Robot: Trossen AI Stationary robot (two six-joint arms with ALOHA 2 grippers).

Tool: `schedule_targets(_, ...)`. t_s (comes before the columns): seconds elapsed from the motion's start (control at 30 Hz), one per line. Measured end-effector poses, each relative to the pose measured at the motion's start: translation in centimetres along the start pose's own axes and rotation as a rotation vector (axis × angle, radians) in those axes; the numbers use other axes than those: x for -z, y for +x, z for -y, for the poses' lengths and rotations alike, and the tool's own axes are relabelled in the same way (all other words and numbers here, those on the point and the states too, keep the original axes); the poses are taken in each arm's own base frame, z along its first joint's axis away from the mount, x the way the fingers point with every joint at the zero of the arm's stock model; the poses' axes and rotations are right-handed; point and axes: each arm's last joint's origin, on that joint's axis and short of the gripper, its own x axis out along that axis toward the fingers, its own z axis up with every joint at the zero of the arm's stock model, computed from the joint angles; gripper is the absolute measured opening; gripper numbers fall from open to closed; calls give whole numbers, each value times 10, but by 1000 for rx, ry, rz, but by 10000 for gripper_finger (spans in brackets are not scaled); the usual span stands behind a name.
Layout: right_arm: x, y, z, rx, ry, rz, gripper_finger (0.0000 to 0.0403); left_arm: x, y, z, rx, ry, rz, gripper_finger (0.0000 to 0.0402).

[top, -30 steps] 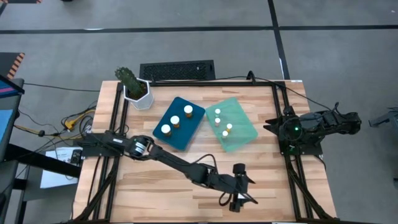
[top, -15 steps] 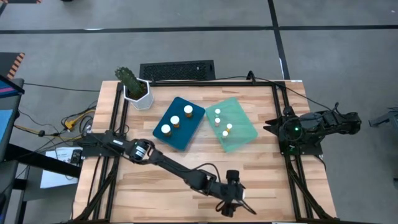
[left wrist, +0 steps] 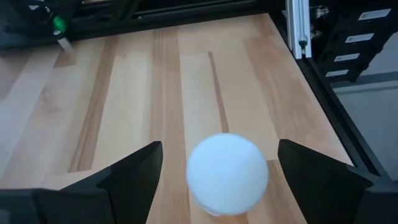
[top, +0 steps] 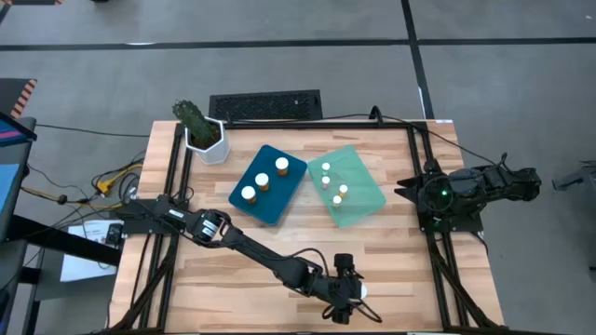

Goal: Pick and place medicine bottles into bin by pill shape (circle, oval)
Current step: Put the yellow pill bottle into the blue bin

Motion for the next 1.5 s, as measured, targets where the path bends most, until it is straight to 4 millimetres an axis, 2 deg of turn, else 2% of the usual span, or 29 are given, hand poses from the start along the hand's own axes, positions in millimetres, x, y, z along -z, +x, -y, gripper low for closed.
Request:
schedule_targets(0.77, 0, 0, 0, 0, 1, 0, 260, 5, -1, 3, -18, 40, -25, 314)
schedule_targets(0.97, 0, 0, 0, 0, 1, 0, 260, 18, 10, 5, 18, 39, -54, 314)
schedule_targets(1.13, 0, 0, 0, 0, 1, -1, 260, 17, 9, 6, 2, 39, -41, 313)
schedule_targets(1.27, 0, 0, 0, 0, 1, 0, 260, 17, 9, 6, 3, 33, -40, 293)
schedule_targets(1.5, 0, 0, 0, 0, 1, 0, 260, 16, 9, 5, -6, 24, -38, 223)
